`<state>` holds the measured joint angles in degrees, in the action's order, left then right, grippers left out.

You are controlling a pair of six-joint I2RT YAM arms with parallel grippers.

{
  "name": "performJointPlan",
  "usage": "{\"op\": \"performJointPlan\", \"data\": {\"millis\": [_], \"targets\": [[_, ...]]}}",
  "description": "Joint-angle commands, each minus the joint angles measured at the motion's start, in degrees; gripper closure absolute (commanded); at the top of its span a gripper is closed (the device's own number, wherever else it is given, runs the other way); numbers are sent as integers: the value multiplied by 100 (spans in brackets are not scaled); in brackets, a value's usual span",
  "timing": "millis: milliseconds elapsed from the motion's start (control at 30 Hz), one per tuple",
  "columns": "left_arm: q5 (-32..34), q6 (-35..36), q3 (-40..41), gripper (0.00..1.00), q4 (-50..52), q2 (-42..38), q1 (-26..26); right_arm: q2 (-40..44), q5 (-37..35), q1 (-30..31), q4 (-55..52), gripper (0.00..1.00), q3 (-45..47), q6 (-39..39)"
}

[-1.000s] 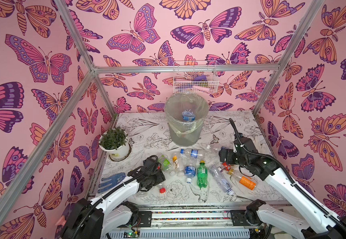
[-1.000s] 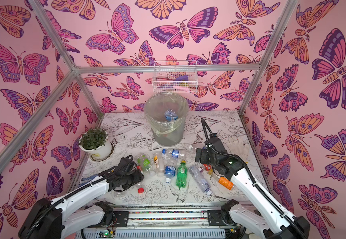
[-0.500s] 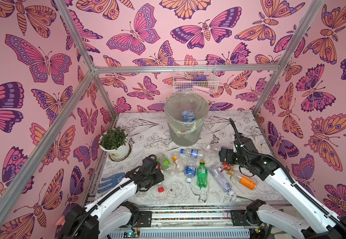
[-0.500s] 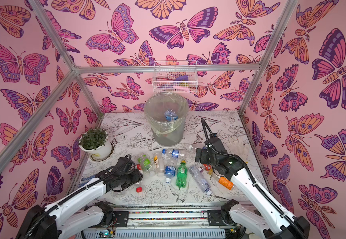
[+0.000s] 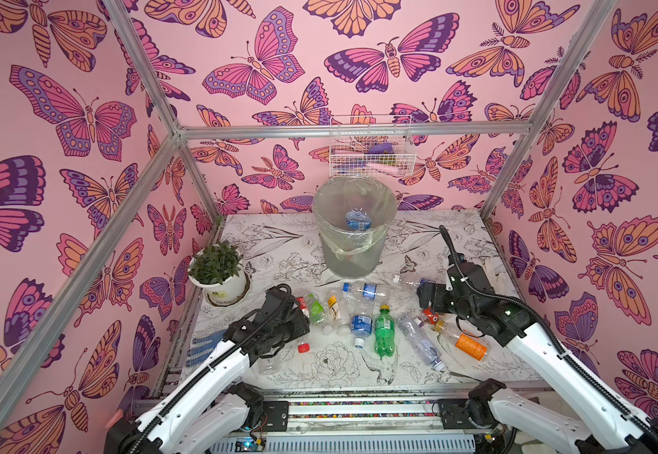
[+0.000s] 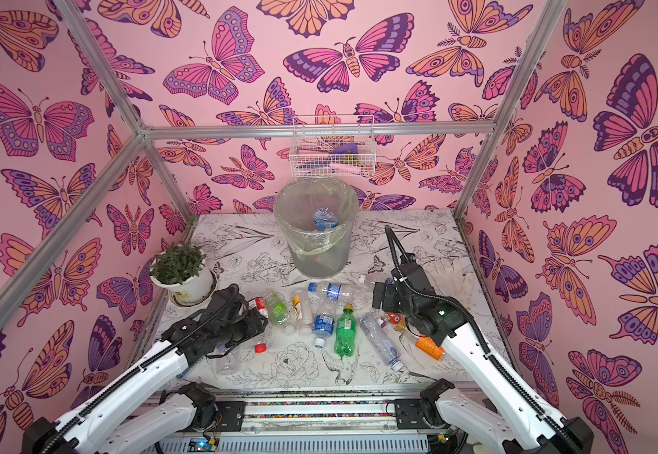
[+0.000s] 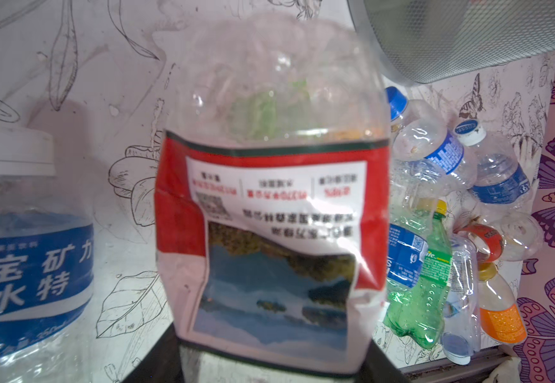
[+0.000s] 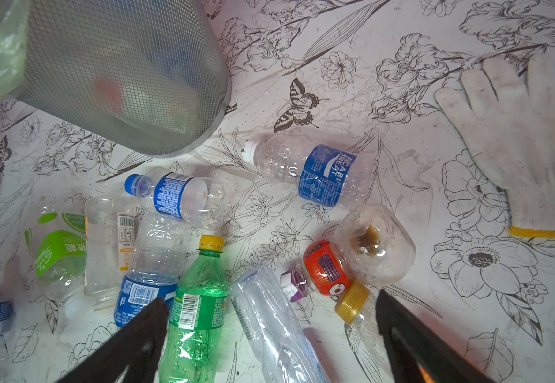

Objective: Throw the plastic bottles in the bin
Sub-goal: Pick up the plastic bottle from the bottom-left of the table, then throw the plastic bottle into the trash bin.

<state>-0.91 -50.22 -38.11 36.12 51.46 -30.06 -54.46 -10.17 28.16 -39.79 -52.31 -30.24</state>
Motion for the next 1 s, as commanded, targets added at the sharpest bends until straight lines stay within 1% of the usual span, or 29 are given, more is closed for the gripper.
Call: {"op": "performJointPlan", "data": {"millis": [0,167,433,533,800,967], "targets": [[238,169,-281,79,339,-134,-43,90,-81,-39,57,1,75,-114],[249,320,-590,87,370,-110,-86,124,-44,-39,67,1,107,-131],[274,550,-1011,93,371,-52,-165,218,-82,-39,43,1,150,-131],[288,672,-1239,100,370,-16,-210,235,-81,-39,48,1,165,-132],[424,1065,-1895,100,355,136,-322,282,-116,-39,48,1,173,-131],[538,1407,-2472,100,350,230,-401,335,-151,-39,39,1,205,-129]]}}
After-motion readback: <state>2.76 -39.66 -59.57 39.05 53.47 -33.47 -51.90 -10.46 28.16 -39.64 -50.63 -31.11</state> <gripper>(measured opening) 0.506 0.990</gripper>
